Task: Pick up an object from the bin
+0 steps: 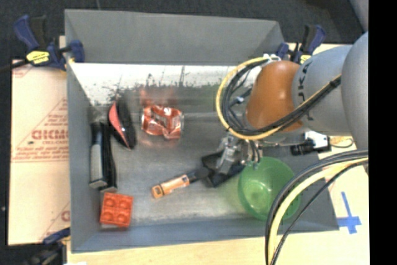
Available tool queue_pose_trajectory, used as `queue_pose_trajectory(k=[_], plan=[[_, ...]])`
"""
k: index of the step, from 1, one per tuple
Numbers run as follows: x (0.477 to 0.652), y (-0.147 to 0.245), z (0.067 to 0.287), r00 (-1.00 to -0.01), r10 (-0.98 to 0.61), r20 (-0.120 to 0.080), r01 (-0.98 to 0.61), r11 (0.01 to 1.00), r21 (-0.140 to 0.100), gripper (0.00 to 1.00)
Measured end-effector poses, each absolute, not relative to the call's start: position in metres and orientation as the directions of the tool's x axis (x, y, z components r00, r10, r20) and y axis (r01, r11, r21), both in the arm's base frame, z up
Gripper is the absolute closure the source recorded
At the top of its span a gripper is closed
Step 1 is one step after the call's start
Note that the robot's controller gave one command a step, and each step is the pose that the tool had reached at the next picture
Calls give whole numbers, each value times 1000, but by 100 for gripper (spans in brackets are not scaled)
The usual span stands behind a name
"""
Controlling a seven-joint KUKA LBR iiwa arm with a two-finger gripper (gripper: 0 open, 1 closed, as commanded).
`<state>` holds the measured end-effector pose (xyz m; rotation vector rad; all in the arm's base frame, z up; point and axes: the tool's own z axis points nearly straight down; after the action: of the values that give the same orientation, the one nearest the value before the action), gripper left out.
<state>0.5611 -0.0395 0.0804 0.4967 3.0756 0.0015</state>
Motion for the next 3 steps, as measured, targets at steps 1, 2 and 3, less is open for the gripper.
queue_pose_trajectory(k=[1,2,3], plan=[[561,-40,80,-949,314,-26,314,949,5,100],[558,-32,88,-947,320,-27,320,947,6,100],[562,-29,149,-951,308,-28,308,951,5,100]])
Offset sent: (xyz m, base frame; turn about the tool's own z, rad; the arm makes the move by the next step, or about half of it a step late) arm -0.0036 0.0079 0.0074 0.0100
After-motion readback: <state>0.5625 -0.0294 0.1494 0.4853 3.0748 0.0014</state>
